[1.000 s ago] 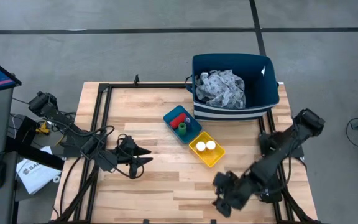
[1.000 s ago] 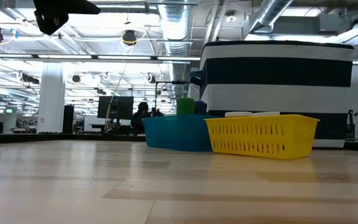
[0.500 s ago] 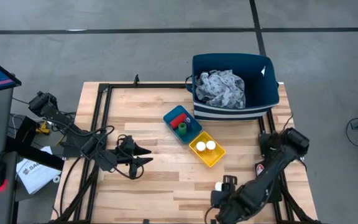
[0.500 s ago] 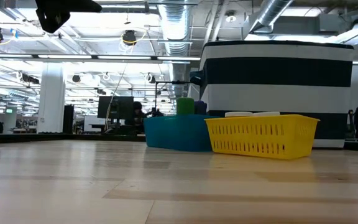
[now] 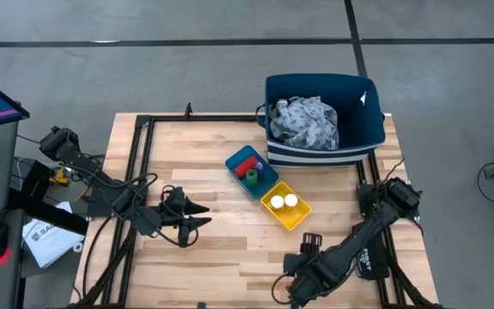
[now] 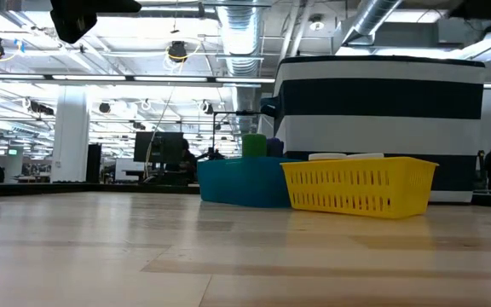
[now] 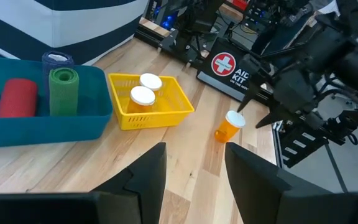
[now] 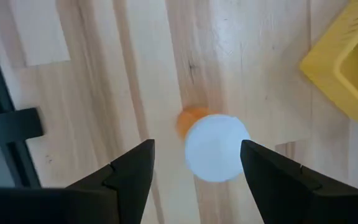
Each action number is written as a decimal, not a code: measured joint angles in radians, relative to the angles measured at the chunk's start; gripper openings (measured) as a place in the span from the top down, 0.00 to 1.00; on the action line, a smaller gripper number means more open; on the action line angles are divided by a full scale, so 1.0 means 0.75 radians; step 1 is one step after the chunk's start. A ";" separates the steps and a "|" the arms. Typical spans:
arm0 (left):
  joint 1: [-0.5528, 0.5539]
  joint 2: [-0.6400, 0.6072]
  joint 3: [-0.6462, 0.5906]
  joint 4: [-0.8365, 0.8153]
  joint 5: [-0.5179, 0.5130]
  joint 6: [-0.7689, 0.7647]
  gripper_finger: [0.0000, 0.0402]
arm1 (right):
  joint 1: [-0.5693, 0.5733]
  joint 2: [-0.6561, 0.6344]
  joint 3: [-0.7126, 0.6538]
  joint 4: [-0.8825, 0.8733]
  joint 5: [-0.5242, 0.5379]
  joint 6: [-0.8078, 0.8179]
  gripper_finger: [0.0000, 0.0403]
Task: Pick & Place Medicine items
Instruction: Put the orange pill bottle into the yellow bin
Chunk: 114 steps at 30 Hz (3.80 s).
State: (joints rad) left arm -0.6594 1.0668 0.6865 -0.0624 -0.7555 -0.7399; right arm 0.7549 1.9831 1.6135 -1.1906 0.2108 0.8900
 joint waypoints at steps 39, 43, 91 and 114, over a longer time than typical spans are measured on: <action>-0.001 0.000 0.000 -0.006 0.002 -0.001 0.61 | -0.030 -0.064 -0.239 0.158 0.010 0.112 0.42; -0.001 0.000 0.000 -0.007 0.002 -0.001 0.61 | -0.030 -0.064 -0.239 0.174 0.010 0.121 0.42; -0.001 0.000 0.000 -0.012 0.002 -0.001 0.61 | -0.226 -0.301 -0.238 0.088 0.175 0.038 0.47; -0.001 0.000 0.001 -0.017 0.001 -0.001 0.61 | -0.449 -0.436 -0.436 0.168 0.174 -0.169 0.47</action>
State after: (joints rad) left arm -0.6598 1.0668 0.6868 -0.0754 -0.7548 -0.7406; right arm 0.4183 1.6562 1.2865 -1.0645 0.3410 0.7636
